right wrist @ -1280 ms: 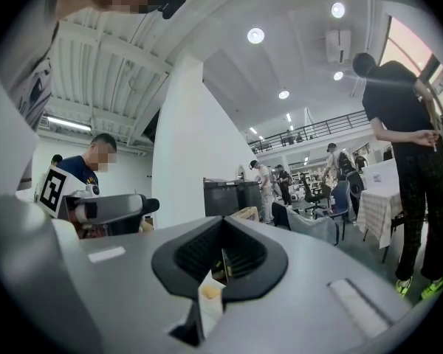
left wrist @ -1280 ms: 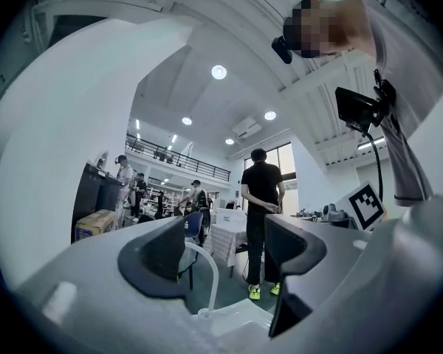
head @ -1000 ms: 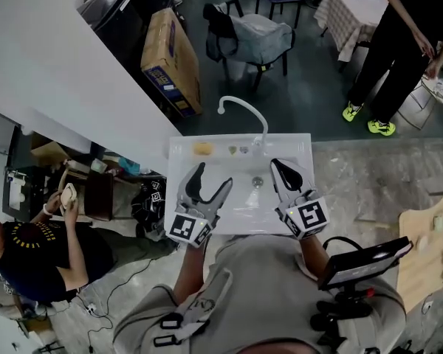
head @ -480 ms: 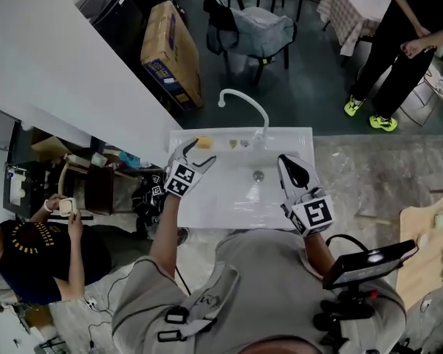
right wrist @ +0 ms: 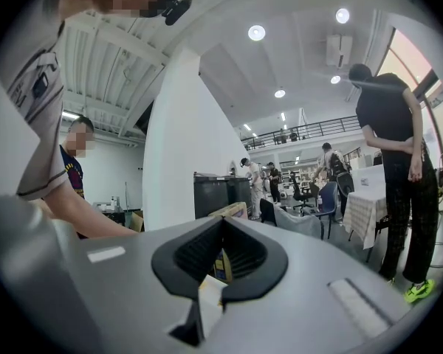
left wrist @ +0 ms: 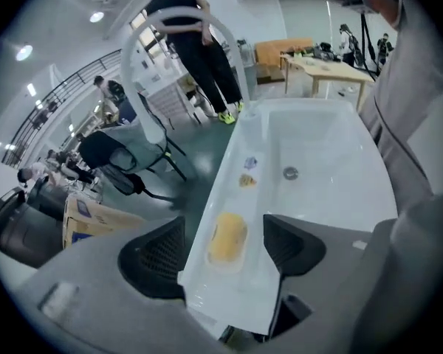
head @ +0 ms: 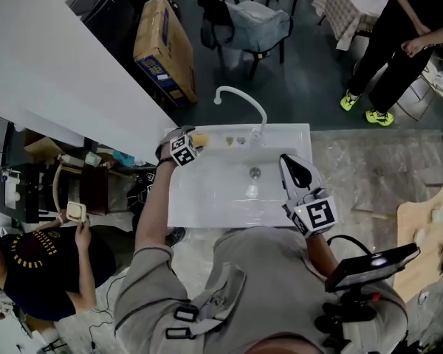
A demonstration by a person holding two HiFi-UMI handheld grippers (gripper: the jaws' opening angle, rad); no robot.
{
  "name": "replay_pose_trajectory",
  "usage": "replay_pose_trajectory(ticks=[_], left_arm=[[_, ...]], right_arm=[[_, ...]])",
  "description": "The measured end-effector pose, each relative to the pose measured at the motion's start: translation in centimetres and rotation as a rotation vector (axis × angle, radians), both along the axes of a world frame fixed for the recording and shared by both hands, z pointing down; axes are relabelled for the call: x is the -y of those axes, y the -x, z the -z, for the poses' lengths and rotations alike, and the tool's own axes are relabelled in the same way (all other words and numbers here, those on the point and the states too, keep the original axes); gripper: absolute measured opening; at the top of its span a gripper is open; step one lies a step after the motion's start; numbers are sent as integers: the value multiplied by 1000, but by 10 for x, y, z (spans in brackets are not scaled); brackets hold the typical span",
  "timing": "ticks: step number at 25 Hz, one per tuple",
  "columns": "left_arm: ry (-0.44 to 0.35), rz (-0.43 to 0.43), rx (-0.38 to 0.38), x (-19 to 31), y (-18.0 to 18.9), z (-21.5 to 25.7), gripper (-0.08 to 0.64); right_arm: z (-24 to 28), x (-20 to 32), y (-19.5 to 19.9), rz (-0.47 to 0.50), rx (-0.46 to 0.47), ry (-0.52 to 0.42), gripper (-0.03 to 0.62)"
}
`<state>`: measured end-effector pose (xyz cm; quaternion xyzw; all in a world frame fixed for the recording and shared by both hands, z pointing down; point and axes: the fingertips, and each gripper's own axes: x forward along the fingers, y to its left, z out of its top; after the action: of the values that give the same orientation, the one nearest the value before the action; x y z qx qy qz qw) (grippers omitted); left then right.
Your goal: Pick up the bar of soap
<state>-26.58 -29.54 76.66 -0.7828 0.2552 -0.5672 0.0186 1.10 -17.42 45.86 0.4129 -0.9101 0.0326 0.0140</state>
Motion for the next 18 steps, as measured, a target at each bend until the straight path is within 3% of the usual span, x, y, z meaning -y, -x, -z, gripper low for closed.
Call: replay_pose_trajectory(ticks=[3, 6, 12, 18], left_arm=[[54, -66, 100, 5, 8, -30, 330], [85, -107, 146, 12, 11, -53, 330], [91, -83, 112, 26, 15, -73, 327], [162, -128, 147, 26, 17, -100, 304]], right_arm=[[-2, 4, -2, -10, -6, 7, 2], [-3, 10, -4, -21, -19, 12, 2], [-12, 19, -11, -49, -32, 35, 2], [-21, 28, -8, -67, -44, 57, 2]])
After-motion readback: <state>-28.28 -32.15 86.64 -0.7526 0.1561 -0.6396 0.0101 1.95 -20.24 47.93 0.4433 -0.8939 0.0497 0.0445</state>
